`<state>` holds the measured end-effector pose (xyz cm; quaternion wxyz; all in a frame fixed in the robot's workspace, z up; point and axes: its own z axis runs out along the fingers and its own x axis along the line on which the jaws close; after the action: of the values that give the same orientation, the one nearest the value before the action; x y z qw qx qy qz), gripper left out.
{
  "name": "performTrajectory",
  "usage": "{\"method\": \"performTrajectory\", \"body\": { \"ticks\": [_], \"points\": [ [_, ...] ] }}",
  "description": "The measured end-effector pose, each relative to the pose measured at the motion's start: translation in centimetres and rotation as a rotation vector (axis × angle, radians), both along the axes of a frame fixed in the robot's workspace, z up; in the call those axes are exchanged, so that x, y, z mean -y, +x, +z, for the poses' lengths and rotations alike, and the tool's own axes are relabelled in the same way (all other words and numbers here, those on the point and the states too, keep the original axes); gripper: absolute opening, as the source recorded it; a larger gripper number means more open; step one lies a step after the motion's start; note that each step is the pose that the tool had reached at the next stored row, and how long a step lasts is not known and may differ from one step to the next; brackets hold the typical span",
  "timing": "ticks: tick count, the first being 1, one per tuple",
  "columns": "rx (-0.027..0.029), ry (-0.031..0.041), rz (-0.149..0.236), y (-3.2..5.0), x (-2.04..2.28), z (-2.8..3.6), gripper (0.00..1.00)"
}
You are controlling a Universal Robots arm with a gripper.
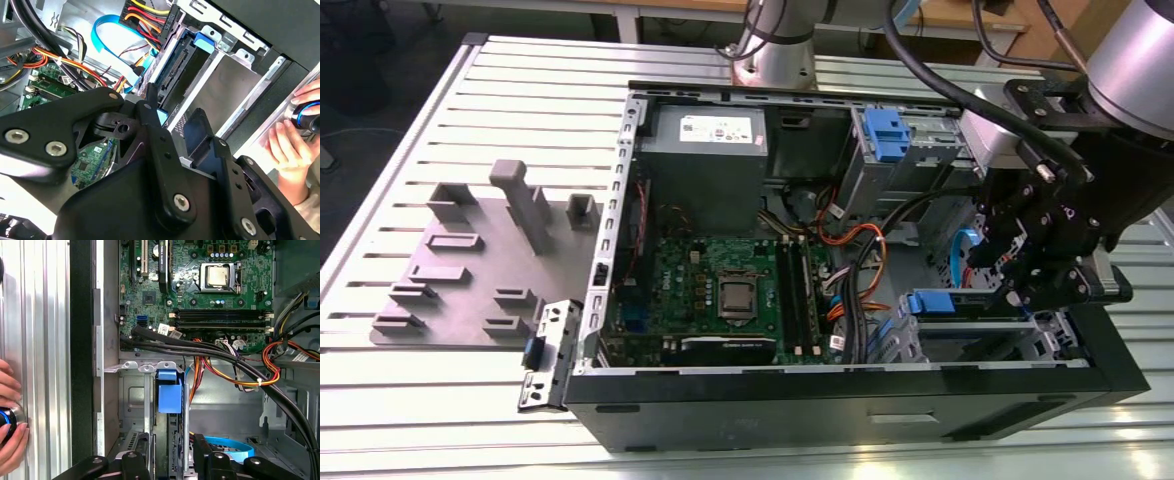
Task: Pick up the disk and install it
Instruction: 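Insert the first disk wire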
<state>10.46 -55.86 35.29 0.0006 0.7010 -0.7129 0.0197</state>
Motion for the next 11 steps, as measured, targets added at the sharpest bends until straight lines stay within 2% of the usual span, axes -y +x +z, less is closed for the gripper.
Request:
{"method": "performTrajectory", "body": {
  "ticks": [3,8,11],
  "points": [
    [0.0000,0.0001,0.000,0.00,0.00,0.10,0.48],
    [0.0000,0.0001,0.000,0.00,0.00,0.64,0.48],
    [0.0000,0.0004,0.000,0.00,0.00,0.64,0.48]
  ]
}}
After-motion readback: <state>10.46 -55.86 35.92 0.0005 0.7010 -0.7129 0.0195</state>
